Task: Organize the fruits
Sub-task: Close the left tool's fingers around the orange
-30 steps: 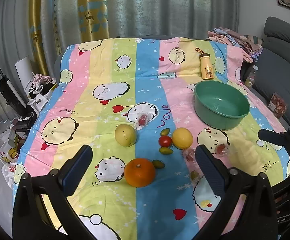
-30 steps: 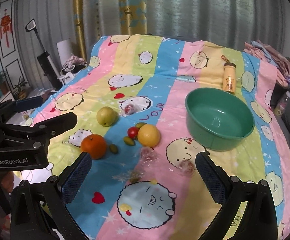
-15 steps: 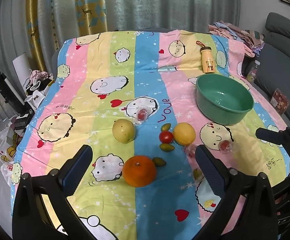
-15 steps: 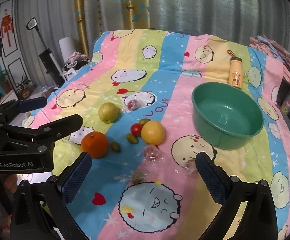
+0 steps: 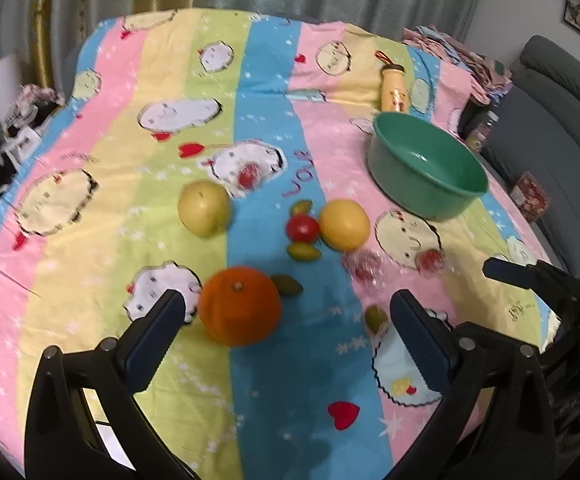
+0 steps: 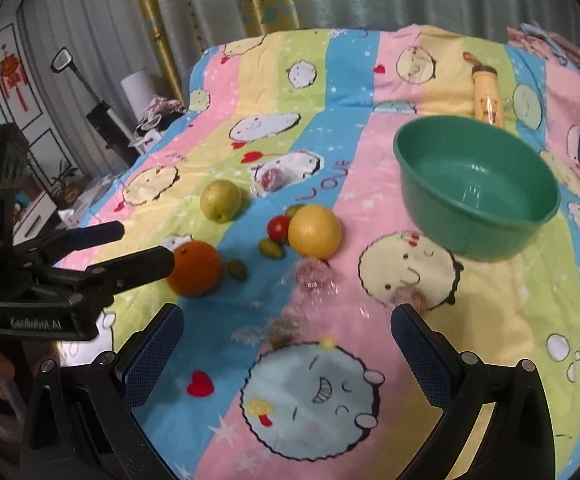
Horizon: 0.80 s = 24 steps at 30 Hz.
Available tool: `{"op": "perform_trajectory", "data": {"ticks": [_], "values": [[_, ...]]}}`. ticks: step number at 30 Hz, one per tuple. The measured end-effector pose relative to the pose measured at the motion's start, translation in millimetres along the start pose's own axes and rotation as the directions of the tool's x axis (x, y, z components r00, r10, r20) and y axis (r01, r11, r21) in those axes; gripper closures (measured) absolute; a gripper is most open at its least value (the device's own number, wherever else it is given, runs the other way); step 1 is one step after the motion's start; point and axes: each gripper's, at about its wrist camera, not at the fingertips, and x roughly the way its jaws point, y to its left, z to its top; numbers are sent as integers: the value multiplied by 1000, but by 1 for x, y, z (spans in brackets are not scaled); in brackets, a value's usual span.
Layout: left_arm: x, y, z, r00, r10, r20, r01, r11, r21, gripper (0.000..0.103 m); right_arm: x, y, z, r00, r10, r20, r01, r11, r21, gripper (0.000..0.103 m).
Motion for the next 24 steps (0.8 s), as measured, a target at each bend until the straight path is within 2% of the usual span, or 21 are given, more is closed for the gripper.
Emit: {"op": "perform_trajectory", "data": {"ticks": [6,10,15,19,22,24], "values": [[15,7,-17,993,-112,-36,111,993,-45,1,12,-8,-22,999,15,-50,-15,1000,-13,0],[19,14,-24,993,-112,-26,110,992,-66,2,23,-7,-30,994,76,-73,-76,997,-4,7],[24,24,-29,996,-83,-19,82,994,-71,7,38,2,-35,990,109,-91,-111,993,-27,12],[29,34,-27,998,-63,-5,62,996,-71,10,42,8,-27,983,172,-60,-173,985,-21,12],[34,42,-25,997,-75,-7,74,993,-95,12,55,27,-18,981,182,-61,-187,979,-87,12],[37,47,-22,996,-86,-14,84,991,-108,16,63,35,-13,974,214,-75,-221,970,-97,17]]}}
